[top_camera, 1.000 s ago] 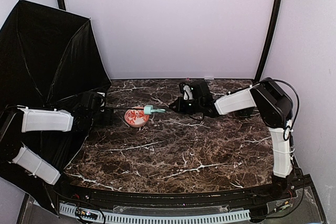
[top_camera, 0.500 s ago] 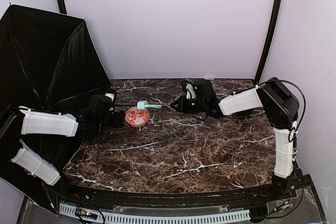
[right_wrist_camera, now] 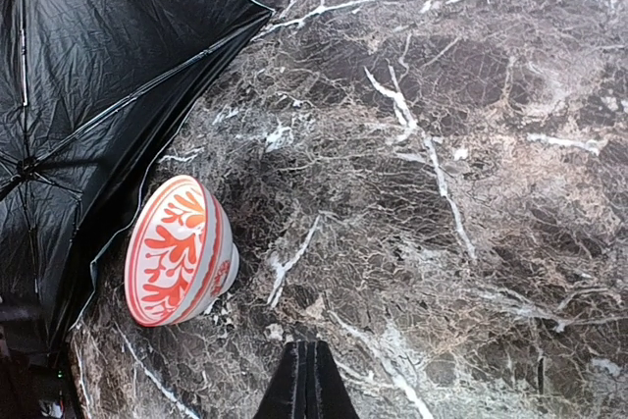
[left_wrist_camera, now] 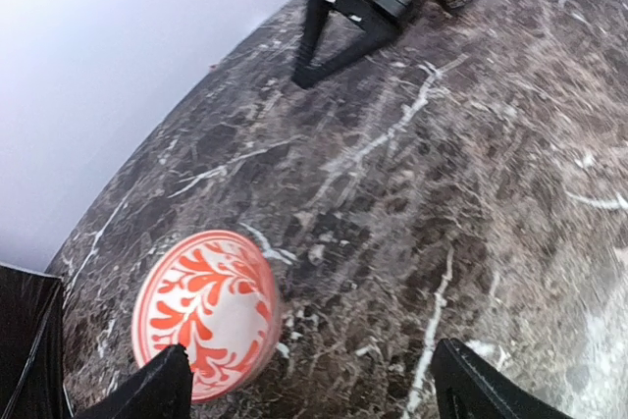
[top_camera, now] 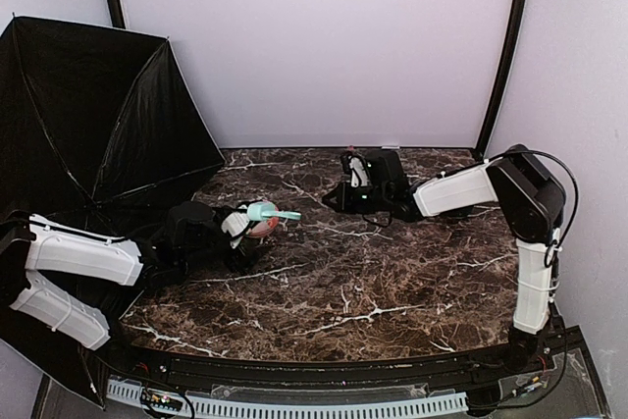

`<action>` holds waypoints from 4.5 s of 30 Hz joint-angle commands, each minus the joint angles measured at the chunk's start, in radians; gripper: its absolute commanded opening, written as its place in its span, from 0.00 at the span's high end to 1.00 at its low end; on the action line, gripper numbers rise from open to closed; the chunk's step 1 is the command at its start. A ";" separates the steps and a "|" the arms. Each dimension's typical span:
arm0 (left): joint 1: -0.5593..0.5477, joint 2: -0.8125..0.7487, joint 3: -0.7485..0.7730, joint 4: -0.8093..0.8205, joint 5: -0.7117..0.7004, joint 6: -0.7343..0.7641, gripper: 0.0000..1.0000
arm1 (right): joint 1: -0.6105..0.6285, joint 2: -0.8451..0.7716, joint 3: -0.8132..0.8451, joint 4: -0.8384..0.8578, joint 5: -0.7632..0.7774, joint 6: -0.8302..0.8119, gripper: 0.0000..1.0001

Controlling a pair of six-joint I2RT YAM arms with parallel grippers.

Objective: Put away the umbrella

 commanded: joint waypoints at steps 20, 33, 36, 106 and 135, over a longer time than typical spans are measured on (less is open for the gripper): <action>-0.094 0.220 0.041 -0.016 -0.254 0.292 0.50 | -0.029 -0.145 -0.111 -0.009 0.014 -0.069 1.00; -0.069 0.165 0.201 -0.640 -0.230 -0.538 1.00 | -0.062 -0.254 -0.147 -0.046 0.034 -0.119 0.99; -0.056 0.133 0.183 -0.711 -0.293 -0.733 1.00 | -0.069 -0.270 -0.149 -0.049 0.034 -0.128 0.99; 0.109 0.721 0.723 -0.457 -0.088 -0.481 1.00 | 0.047 -0.406 -0.220 -0.263 0.411 -0.126 1.00; 0.177 0.607 0.613 -0.457 -0.139 -0.442 1.00 | 0.142 0.107 0.174 -0.779 1.191 -0.164 1.00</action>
